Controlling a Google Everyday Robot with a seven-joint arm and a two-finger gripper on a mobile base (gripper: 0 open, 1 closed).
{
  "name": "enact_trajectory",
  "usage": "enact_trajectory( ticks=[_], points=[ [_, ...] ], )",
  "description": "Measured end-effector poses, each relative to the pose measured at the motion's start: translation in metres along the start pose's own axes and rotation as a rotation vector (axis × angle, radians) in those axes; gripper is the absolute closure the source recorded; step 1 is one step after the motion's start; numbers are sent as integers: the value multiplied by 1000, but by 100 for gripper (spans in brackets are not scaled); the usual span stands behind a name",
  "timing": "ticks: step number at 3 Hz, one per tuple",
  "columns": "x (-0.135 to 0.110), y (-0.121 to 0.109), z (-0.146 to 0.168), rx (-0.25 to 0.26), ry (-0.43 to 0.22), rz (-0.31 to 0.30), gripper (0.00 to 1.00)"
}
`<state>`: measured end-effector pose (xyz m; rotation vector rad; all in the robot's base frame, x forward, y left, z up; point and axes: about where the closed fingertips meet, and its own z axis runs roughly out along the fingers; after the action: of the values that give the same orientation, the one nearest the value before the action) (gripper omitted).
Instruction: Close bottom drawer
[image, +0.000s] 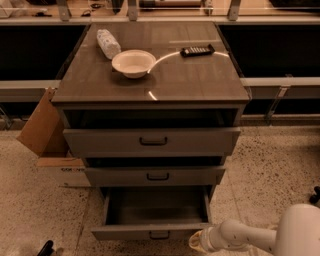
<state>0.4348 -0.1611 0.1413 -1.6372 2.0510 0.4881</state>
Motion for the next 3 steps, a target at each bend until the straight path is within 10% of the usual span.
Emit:
enact_trajectory(
  ticks=[3],
  points=[
    [-8,-64,15,113,-66,-1,100]
  ],
)
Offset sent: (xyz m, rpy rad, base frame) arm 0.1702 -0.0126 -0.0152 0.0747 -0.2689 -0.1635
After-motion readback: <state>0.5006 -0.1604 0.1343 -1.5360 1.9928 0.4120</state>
